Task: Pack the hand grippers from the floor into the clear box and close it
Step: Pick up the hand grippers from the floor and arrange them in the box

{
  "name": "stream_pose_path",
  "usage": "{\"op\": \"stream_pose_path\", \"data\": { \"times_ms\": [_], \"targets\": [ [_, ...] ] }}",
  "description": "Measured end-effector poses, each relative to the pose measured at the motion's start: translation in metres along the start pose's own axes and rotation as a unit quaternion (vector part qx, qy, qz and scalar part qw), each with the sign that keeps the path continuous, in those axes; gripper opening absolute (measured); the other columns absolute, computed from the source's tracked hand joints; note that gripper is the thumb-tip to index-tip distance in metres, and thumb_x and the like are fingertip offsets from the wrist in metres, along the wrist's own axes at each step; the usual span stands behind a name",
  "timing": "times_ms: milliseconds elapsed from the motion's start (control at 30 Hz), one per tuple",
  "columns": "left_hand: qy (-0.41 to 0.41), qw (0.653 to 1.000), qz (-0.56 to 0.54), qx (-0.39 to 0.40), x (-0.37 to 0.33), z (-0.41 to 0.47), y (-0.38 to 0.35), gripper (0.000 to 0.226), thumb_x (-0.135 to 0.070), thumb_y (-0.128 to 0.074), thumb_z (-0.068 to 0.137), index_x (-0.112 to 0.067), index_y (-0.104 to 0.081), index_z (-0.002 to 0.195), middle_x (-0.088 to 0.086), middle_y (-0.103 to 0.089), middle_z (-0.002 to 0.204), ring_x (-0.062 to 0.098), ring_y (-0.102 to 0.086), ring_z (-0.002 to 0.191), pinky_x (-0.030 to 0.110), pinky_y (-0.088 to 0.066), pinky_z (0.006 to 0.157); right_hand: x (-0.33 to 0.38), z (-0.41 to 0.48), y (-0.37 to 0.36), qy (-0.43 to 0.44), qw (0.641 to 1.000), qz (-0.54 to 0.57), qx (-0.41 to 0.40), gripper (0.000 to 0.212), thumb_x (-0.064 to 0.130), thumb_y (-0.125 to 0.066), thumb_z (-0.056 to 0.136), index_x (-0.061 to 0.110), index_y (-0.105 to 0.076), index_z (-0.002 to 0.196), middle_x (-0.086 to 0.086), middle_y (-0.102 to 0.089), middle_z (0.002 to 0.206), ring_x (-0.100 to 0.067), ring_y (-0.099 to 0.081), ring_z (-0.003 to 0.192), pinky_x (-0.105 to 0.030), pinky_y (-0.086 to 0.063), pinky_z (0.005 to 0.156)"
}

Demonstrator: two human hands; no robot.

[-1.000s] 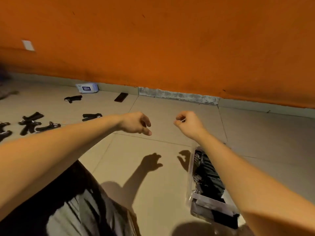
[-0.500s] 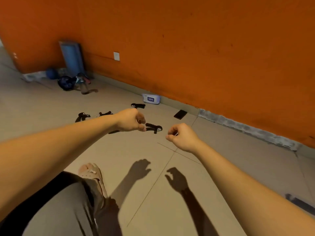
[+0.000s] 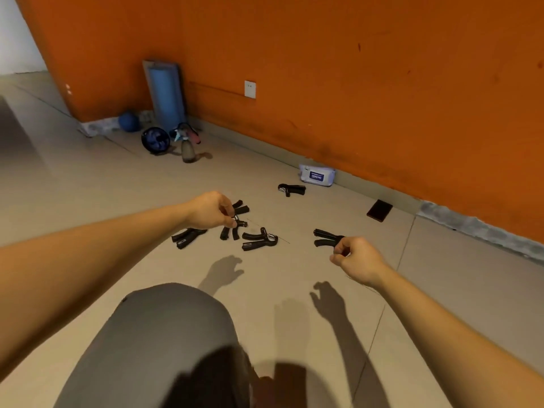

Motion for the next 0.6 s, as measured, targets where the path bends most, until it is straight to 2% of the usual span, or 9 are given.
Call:
{"op": "stream_pose_path", "data": {
  "times_ms": [167,300,400,500,600],
  "targets": [
    [-0.012,0.999,0.031,0.029,0.034,0.064,-0.029,0.032,-0.037,-0.077,0.088,-0.016,-0.071,0.113,-0.002,-0.069,0.108,0.017,-0.064,0.095,0.033,-0.053,0.086,-0.014,0.062,-0.043,-0.032,0.999,-0.016,0.011,0.010,0.028,-0.067,0.092,0.018,-0.065,0.092,-0.002,-0.068,0.092,-0.024,-0.063,0.087,-0.039,-0.054,0.082],
    [-0.021,0.997,0.056,0.048,0.080,0.126,-0.075,0.046,-0.049,-0.073,0.087,-0.020,-0.067,0.122,-0.005,-0.068,0.117,0.014,-0.061,0.098,0.029,-0.050,0.084,-0.033,0.138,-0.083,-0.066,0.997,-0.040,0.029,0.016,0.029,-0.067,0.091,0.018,-0.063,0.102,-0.003,-0.067,0.099,-0.025,-0.062,0.091,-0.038,-0.053,0.084],
    [-0.030,0.994,0.083,0.068,0.108,0.167,-0.110,0.057,-0.054,-0.071,0.087,-0.020,-0.063,0.132,-0.003,-0.067,0.127,0.015,-0.064,0.105,0.034,-0.055,0.090,-0.049,0.188,-0.109,-0.094,0.993,-0.047,0.051,0.025,0.029,-0.063,0.094,0.015,-0.062,0.115,-0.005,-0.066,0.106,-0.028,-0.062,0.097,-0.037,-0.051,0.087],
    [-0.027,0.992,0.094,0.079,0.119,0.211,-0.143,0.066,-0.055,-0.074,0.085,-0.022,-0.057,0.140,-0.001,-0.063,0.135,0.018,-0.062,0.116,0.032,-0.053,0.094,-0.072,0.230,-0.130,-0.105,0.989,-0.073,0.069,0.030,0.022,-0.059,0.096,0.011,-0.062,0.123,-0.008,-0.066,0.114,-0.030,-0.062,0.104,-0.037,-0.052,0.089],
    [-0.021,0.993,0.074,0.091,0.122,0.252,-0.177,0.075,-0.054,-0.076,0.083,-0.022,-0.051,0.146,0.000,-0.059,0.141,0.021,-0.057,0.124,0.033,-0.049,0.098,-0.100,0.270,-0.145,-0.115,0.984,-0.093,0.094,0.035,0.015,-0.056,0.095,0.010,-0.060,0.129,-0.010,-0.065,0.113,-0.030,-0.063,0.099,-0.034,-0.050,0.080]
  ]
}}
Point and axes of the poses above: each hand's wrist, its own z-axis towards the middle knuckle, its own y-axis out of the back of the hand, x = y × z, the point moved 1 cm from there along z, towards the middle knuckle
